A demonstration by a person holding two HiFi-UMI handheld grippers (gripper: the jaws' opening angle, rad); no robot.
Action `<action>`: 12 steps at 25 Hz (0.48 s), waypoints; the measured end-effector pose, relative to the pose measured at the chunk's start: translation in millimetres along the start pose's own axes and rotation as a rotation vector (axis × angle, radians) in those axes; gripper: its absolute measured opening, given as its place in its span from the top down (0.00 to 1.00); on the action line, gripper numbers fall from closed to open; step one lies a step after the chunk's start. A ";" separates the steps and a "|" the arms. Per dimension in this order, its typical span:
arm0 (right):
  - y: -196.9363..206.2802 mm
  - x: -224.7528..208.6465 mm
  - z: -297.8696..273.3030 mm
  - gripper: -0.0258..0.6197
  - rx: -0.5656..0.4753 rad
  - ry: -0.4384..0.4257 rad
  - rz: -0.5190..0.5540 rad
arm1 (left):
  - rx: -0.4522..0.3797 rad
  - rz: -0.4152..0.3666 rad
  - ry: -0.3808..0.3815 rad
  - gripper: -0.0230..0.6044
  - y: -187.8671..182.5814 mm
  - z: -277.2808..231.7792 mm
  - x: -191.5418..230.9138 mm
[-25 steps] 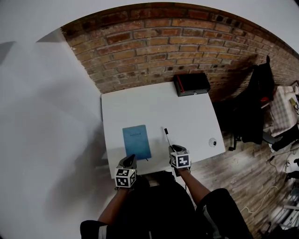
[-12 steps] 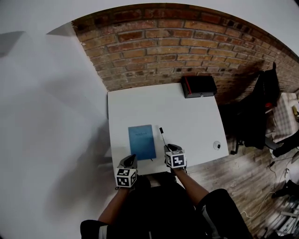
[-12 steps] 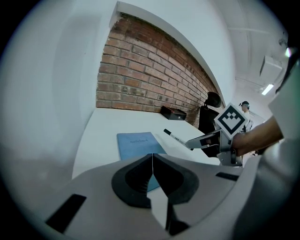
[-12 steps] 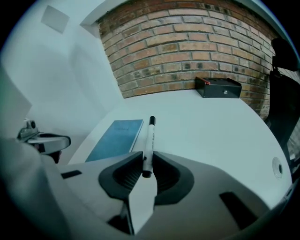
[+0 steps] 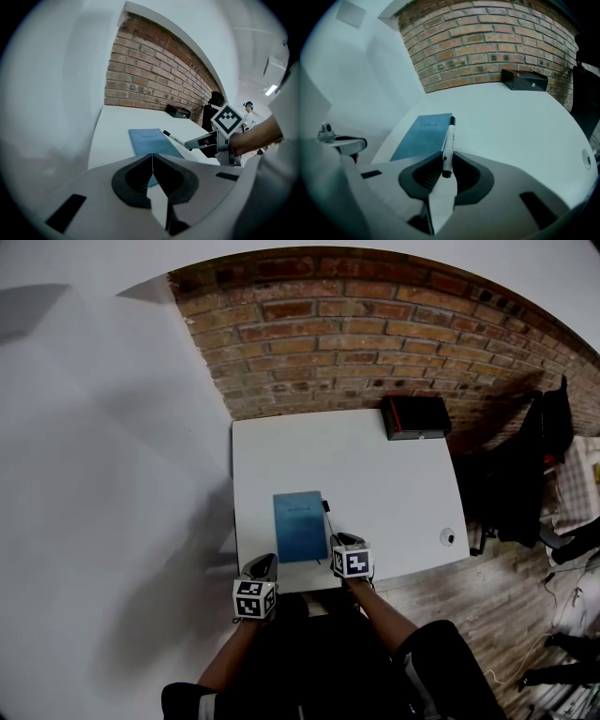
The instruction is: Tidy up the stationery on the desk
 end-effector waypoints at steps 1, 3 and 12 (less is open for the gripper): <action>-0.1 1.9 -1.9 0.83 0.004 0.004 -0.005 | 0.003 0.001 -0.003 0.94 0.5 1.5 3.3; -0.2 4.7 -5.3 0.83 0.014 0.016 -0.018 | 0.008 0.003 -0.008 0.94 0.9 4.0 9.2; 2.5 10.4 -15.2 0.83 0.048 0.035 -0.031 | 0.023 0.020 0.002 0.94 4.5 1.6 19.5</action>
Point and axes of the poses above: the fingertips, and each gripper's own axes: z backward along the fingers, x to its left, y out of its underside, the point moved 10 cm from there along z, backward along the fingers, and after that the axes turned 3 degrees about z, right-handed, at the moved point
